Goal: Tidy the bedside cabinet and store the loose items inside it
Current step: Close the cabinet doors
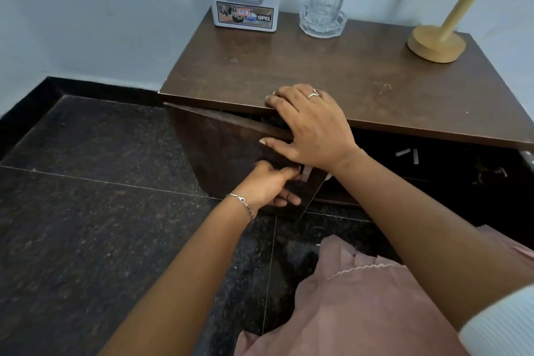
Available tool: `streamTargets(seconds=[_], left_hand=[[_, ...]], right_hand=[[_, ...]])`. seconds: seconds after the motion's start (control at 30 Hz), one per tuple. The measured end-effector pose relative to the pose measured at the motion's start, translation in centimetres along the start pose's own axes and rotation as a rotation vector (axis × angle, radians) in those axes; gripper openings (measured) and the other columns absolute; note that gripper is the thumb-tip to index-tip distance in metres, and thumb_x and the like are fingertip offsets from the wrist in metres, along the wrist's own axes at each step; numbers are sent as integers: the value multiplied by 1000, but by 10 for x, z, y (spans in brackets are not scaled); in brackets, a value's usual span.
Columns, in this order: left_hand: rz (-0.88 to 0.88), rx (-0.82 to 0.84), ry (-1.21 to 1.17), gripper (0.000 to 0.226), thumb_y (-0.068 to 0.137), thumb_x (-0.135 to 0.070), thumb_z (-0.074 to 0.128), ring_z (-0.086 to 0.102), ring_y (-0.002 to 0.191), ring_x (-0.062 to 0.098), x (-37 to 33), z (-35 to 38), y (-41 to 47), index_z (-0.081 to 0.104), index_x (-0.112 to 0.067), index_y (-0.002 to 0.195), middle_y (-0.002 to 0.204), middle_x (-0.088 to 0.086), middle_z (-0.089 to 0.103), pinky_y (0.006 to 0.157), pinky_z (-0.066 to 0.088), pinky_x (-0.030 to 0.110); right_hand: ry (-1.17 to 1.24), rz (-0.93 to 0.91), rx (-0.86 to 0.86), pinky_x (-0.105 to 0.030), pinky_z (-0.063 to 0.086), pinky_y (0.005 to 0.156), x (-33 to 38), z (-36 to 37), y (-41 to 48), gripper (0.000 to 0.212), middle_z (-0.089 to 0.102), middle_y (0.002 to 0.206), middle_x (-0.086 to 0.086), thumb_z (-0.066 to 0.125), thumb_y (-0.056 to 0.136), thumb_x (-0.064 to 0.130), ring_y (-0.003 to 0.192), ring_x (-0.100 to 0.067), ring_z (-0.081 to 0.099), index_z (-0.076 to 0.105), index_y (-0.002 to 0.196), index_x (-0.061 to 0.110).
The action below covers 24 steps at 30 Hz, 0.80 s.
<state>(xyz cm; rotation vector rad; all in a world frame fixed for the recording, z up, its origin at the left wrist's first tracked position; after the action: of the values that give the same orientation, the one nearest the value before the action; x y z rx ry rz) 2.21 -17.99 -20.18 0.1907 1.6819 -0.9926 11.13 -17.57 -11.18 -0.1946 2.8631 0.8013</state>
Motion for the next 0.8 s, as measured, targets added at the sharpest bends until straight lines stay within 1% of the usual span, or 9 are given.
streamTargets(seconds=[0.07, 0.13, 0.23, 0.33, 0.47, 0.6, 0.7, 0.73, 0.8], left_hand=[[-8, -7, -35, 19, 96, -30, 52, 67, 66, 17, -6, 2, 3, 38, -21, 86, 109, -2, 68, 54, 47, 22], [-7, -3, -50, 18, 96, -30, 51, 68, 69, 18, -11, 3, 5, 38, -21, 87, 111, -2, 68, 55, 48, 23], [1, 6, -59, 14, 97, -29, 49, 68, 72, 20, -15, 4, 9, 43, -19, 89, 108, -4, 68, 55, 47, 22], [13, -6, -76, 13, 95, -28, 52, 70, 79, 23, -18, 5, 15, 46, -17, 94, 111, -5, 69, 55, 47, 22], [29, -30, -85, 9, 94, -25, 53, 70, 75, 21, -19, 6, 24, 50, -16, 90, 107, -5, 69, 55, 47, 22], [17, -71, -106, 13, 93, -23, 54, 68, 73, 21, -16, 7, 29, 44, -17, 88, 111, 3, 68, 58, 47, 24], [5, -95, -112, 15, 92, -24, 56, 67, 68, 16, -12, 10, 37, 51, -10, 97, 104, 6, 70, 56, 47, 22], [-9, -109, -122, 19, 92, -24, 56, 66, 65, 14, -11, 11, 39, 52, -8, 102, 100, 6, 70, 55, 48, 21], [-59, -146, -161, 34, 92, -25, 57, 66, 59, 10, -10, 13, 43, 48, -3, 117, 98, 7, 69, 50, 48, 18]], right_hand=[[-23, -30, -15, -38, 44, 84, -4, 4, 3, 68, 61, 121, -3, 53, 80, 63, 106, -25, 58, 57, 126, 13], [-47, -56, -25, -39, 44, 85, -9, 7, 5, 68, 61, 123, -2, 51, 82, 64, 104, -25, 59, 56, 128, 14], [-76, -80, -42, -40, 45, 84, -13, 10, 7, 66, 62, 123, -1, 51, 84, 63, 101, -25, 60, 56, 130, 16], [-111, -84, -102, -37, 47, 79, -13, 11, 6, 58, 65, 118, 0, 56, 85, 56, 96, -23, 61, 59, 127, 16], [-145, -76, -143, -35, 48, 73, -11, 14, 7, 53, 67, 111, 2, 64, 80, 49, 92, -23, 63, 63, 122, 17], [-146, -60, -138, -33, 48, 73, -12, 15, 7, 54, 68, 108, 3, 66, 79, 50, 92, -23, 63, 63, 121, 17], [-132, -31, -100, -32, 48, 72, -13, 12, 12, 55, 68, 103, 3, 70, 74, 50, 91, -22, 62, 65, 117, 18], [-111, -29, -79, -32, 47, 71, -13, 11, 14, 55, 67, 101, 3, 72, 71, 50, 91, -21, 62, 65, 115, 18], [-45, -31, -26, -32, 47, 71, -15, 10, 20, 54, 67, 99, 2, 75, 68, 47, 90, -22, 62, 66, 112, 17]])
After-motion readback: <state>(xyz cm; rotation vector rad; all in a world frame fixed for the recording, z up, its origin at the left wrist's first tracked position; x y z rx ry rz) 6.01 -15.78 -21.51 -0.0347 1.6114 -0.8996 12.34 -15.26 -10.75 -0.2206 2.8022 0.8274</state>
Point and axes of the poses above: each hand's wrist, its own y-axis towards the middle knuckle, its own z-axis out of the palm, x = y × z, the point moved 6 cm from there along y, towards the middle knuckle
